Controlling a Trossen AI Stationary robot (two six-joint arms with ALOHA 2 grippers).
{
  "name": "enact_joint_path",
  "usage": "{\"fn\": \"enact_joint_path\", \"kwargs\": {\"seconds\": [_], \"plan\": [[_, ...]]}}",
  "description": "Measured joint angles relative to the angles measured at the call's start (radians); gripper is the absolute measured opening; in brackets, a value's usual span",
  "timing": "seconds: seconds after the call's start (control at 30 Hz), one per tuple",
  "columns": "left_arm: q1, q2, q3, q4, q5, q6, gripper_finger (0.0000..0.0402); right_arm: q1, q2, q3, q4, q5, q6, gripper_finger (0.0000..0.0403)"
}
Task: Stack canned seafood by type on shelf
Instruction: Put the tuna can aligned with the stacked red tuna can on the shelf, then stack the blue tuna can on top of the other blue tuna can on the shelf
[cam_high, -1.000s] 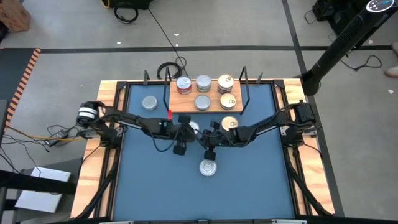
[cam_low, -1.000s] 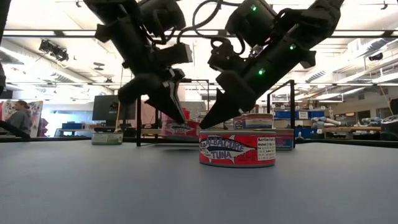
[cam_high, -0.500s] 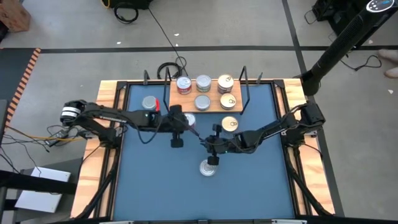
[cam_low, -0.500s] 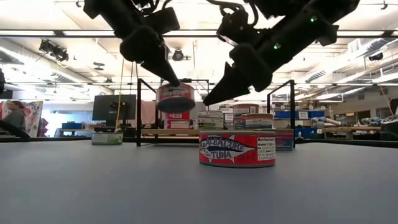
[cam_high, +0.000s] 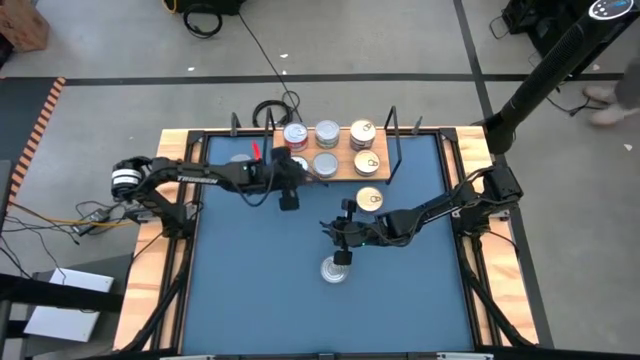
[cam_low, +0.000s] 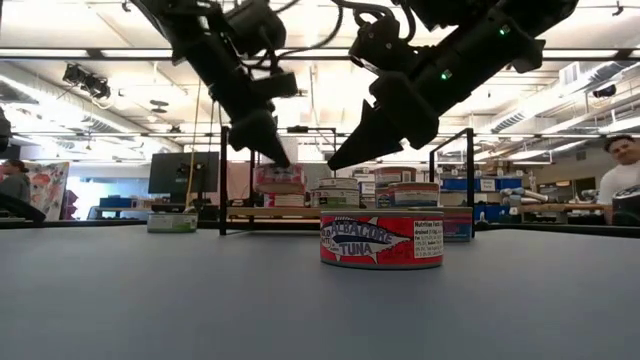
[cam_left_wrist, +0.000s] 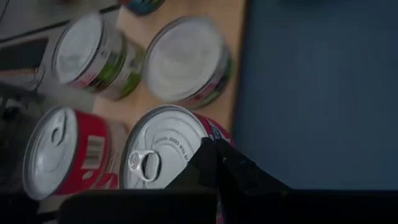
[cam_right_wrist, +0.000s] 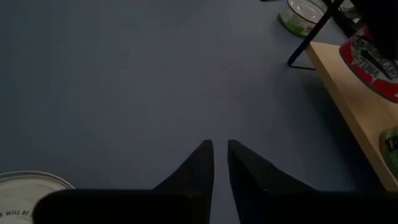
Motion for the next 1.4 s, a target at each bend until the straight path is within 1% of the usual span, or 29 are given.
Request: {"fn": "enact_joint_path", "kwargs": {"seconds": [0.17, 0.3, 0.6, 0.87, 1.03, 1.4], "plan": [[0.045, 0.002, 0.0, 0.002, 0.0, 0.013, 0.0, 0.0, 0.0, 0.0, 0.001, 0.0, -0.011, 0.0058], [0.067, 0.004, 0.0, -0.005, 0.023, 0.013, 0.0, 0.0, 0.0, 0.0, 0.0, 0.0, -0.011, 0.0058], [0.068, 0.078, -0.001, 0.011, 0.036, 0.014, 0.0, 0.0, 0.0, 0.0, 0.0, 0.0, -0.011, 0.0058], [0.068, 0.082, -0.001, 0.015, 0.034, 0.005, 0.0003, 0.0, 0.0, 0.0, 0.0, 0.0, -0.017, 0.0058], [0.065, 0.083, -0.001, 0.014, 0.034, -0.009, 0.0031, 0.0, 0.0, 0.0, 0.0, 0.0, -0.018, 0.0058], [0.036, 0.072, 0.0, 0.011, 0.014, -0.01, 0.0133, 0.0, 0.0, 0.0, 0.001, 0.0, -0.017, 0.0061]]}}
